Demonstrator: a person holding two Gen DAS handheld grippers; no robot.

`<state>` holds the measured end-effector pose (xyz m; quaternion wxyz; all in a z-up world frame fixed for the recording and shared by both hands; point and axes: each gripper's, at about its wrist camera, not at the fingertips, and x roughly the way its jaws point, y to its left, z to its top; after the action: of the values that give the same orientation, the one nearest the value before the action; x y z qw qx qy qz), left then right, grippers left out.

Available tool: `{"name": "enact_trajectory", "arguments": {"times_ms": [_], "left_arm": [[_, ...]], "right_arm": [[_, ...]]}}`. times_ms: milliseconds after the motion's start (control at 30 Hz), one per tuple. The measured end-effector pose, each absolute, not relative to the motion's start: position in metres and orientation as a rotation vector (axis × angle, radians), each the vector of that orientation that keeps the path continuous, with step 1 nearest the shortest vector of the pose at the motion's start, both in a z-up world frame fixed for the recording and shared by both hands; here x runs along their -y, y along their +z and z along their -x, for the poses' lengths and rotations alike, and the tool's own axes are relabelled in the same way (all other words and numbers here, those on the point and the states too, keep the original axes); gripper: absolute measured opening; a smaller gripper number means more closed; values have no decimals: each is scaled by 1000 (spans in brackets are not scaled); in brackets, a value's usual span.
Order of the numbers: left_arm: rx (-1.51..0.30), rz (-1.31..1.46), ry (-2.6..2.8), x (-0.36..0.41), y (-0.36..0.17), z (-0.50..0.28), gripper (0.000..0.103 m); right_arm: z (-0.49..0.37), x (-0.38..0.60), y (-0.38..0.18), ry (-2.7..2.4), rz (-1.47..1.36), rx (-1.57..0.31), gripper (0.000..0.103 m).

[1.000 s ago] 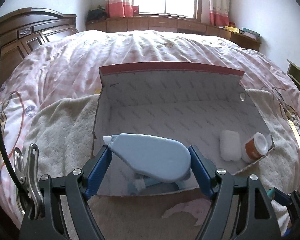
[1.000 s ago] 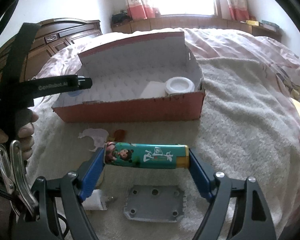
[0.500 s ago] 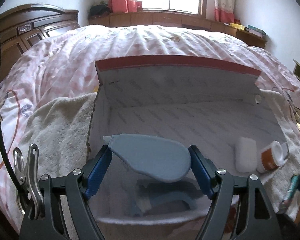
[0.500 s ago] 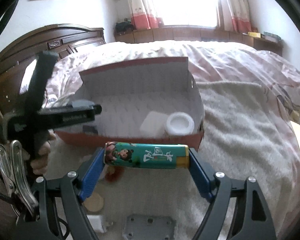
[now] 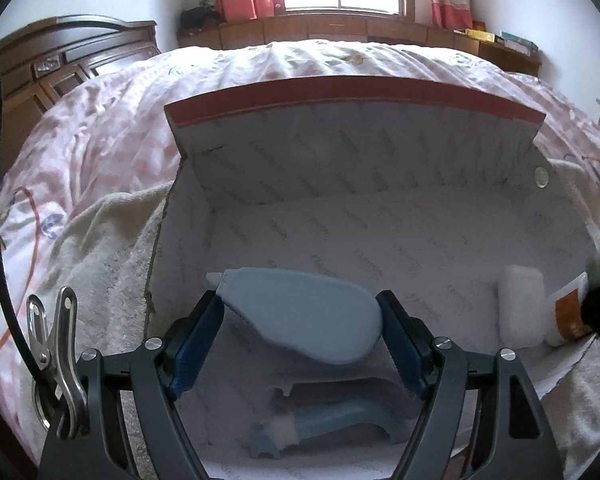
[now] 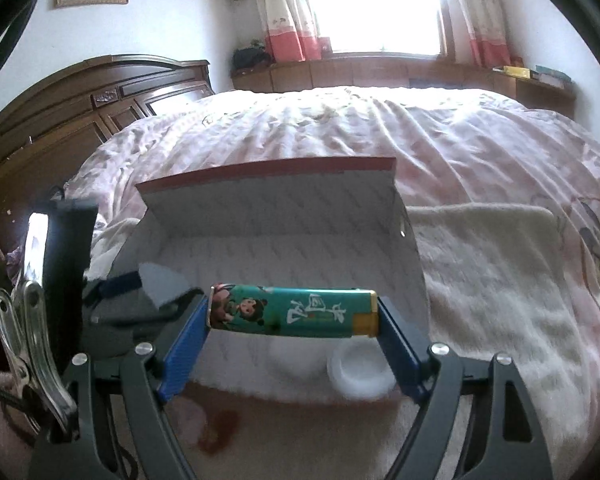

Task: Organize rigid objects
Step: 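Carry the blue piece and green cylinder into the box and release both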

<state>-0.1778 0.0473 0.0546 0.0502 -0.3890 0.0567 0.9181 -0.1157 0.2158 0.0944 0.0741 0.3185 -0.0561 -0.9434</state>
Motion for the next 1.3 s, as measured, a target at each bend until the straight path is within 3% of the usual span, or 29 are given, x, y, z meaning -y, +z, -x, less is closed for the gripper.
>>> {"name": "enact_trajectory", "arguments": {"times_ms": [700, 967, 1300], "left_arm": [[-204, 1214, 2773, -54, 52, 180, 79], [-194, 1236, 2773, -53, 51, 179, 79], [-138, 1257, 2778, -49, 54, 179, 79]], "right_arm": [[172, -207, 69, -2796, -1091, 94, 84], [167, -207, 73, -2843, -1049, 67, 95], [162, -211, 73, -2852, -1052, 94, 96]]}}
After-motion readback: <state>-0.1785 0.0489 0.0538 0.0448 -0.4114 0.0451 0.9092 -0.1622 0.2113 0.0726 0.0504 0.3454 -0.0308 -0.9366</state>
